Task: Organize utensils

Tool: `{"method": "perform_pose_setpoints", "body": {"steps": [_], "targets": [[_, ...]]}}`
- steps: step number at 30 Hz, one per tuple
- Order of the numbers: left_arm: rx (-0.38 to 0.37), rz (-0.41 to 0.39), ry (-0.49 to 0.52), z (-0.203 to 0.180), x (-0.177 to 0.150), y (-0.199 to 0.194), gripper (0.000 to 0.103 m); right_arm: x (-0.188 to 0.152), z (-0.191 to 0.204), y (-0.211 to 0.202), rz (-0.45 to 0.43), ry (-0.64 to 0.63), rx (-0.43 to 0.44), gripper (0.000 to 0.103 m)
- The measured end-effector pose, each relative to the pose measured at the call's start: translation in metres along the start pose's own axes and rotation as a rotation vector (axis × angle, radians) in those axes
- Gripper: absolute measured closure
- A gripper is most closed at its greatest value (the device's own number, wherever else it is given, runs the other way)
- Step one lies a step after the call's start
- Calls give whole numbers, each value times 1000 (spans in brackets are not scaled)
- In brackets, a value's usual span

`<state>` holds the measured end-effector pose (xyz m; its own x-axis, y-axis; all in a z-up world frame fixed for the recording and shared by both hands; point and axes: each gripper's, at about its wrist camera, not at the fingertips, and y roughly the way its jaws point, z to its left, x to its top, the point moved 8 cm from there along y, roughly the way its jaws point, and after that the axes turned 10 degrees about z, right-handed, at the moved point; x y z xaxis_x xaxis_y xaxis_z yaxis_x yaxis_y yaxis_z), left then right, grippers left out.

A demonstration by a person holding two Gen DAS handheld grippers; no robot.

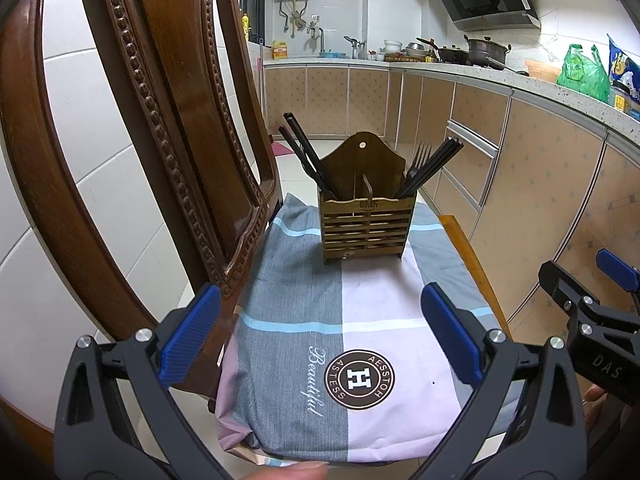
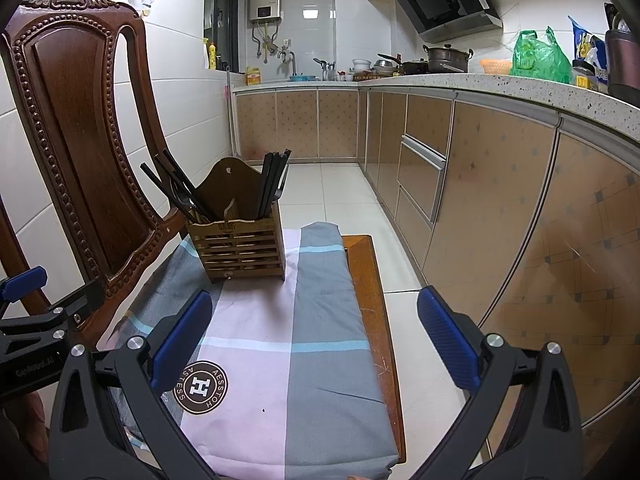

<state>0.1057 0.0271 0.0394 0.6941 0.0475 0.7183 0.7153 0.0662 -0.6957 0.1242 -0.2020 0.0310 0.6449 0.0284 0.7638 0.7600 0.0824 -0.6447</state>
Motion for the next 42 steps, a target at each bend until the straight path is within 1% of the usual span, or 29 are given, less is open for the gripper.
{"method": "perform_pose_setpoints", "body": {"steps": [23, 34, 42], "targets": [[-6, 7, 0, -1, -2, 1, 4, -1, 0, 0, -2, -6, -1, 3], [-20, 25, 1, 0, -5, 8, 4, -3, 1, 2, 6, -12, -1, 3], [-11, 21, 3, -1, -5, 8, 4, -4, 2, 5, 13, -15, 1, 3]]}}
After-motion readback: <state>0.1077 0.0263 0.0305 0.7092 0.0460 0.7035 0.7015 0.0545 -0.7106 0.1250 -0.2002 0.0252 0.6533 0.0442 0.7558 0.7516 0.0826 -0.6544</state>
